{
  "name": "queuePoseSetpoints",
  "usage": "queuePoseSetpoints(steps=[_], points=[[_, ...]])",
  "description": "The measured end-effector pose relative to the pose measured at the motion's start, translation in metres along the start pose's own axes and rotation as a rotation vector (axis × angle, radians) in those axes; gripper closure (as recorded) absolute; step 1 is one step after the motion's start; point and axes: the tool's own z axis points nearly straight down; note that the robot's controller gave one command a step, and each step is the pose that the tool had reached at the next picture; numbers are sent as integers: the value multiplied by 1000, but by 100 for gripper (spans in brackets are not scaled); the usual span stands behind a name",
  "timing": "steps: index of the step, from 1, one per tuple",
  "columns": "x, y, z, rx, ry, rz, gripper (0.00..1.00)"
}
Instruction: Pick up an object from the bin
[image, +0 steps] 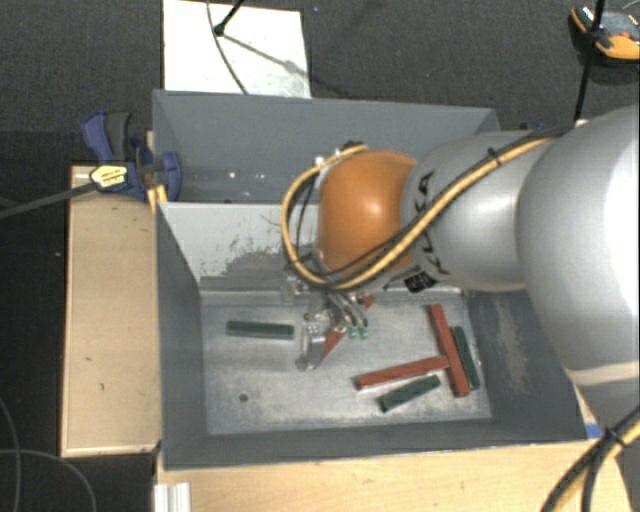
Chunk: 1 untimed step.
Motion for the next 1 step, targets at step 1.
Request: queuePoseSetpoints(steps=[1], points=[[-17, -7, 39, 0, 2, -34, 100]])
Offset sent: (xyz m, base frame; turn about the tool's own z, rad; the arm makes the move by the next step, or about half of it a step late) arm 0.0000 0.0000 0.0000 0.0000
